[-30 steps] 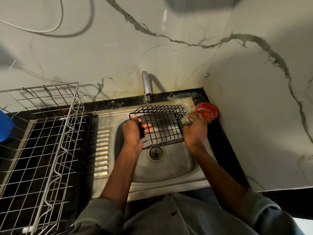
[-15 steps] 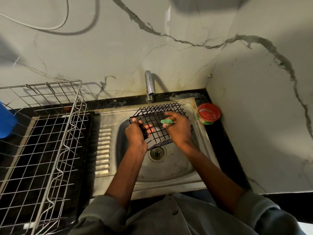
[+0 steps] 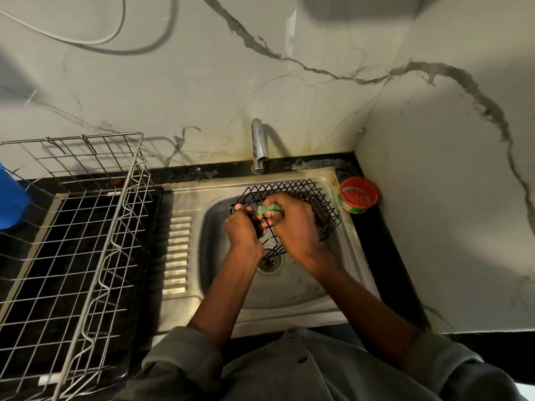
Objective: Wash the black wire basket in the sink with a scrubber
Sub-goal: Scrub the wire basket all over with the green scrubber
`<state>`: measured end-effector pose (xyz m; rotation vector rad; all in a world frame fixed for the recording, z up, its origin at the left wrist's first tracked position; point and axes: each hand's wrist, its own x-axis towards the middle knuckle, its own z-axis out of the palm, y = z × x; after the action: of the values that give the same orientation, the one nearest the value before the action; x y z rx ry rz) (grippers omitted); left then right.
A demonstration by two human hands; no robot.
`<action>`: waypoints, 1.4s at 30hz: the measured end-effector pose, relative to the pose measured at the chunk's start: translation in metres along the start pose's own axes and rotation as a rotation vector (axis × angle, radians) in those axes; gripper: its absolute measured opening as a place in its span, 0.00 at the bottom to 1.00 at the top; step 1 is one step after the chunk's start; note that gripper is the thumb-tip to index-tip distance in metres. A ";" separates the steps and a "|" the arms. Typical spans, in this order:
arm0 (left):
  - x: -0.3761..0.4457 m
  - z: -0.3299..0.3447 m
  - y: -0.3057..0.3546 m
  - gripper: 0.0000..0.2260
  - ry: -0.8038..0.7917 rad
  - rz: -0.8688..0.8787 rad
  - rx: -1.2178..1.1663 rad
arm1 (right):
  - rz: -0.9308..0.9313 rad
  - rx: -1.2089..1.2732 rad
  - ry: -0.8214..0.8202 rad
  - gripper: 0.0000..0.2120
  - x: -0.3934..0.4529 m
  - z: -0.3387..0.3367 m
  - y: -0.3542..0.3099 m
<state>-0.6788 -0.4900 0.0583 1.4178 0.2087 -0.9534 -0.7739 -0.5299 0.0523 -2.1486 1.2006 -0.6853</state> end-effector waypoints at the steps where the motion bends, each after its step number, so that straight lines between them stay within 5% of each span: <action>1: 0.002 -0.002 0.002 0.16 0.004 -0.003 -0.011 | -0.022 -0.056 0.000 0.16 -0.001 -0.003 0.004; 6: 0.006 -0.002 0.003 0.18 -0.015 -0.017 -0.050 | 0.174 -0.133 0.194 0.12 0.012 -0.013 0.028; 11: 0.010 -0.004 -0.002 0.16 0.018 -0.033 -0.059 | -0.085 -0.257 -0.007 0.10 0.002 0.005 0.001; 15: 0.012 -0.004 -0.007 0.16 -0.003 -0.010 -0.047 | 0.192 -0.374 0.078 0.15 0.014 -0.010 0.035; 22: 0.020 -0.004 -0.010 0.16 0.051 -0.057 -0.066 | -0.135 -0.253 -0.096 0.15 -0.016 0.009 0.024; 27: 0.021 -0.006 -0.007 0.17 0.046 -0.052 -0.081 | 0.217 -0.284 0.006 0.13 -0.009 -0.005 0.077; 33: 0.025 -0.002 -0.011 0.16 0.031 -0.041 -0.097 | -0.292 -0.126 -0.158 0.08 -0.027 0.029 0.005; 42: 0.033 0.000 -0.006 0.12 -0.032 -0.032 -0.045 | -0.174 -0.081 -0.053 0.10 0.034 0.040 -0.005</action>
<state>-0.6619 -0.5033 0.0328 1.3609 0.2288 -0.9913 -0.7280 -0.5483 0.0331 -2.3442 1.0393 -0.6579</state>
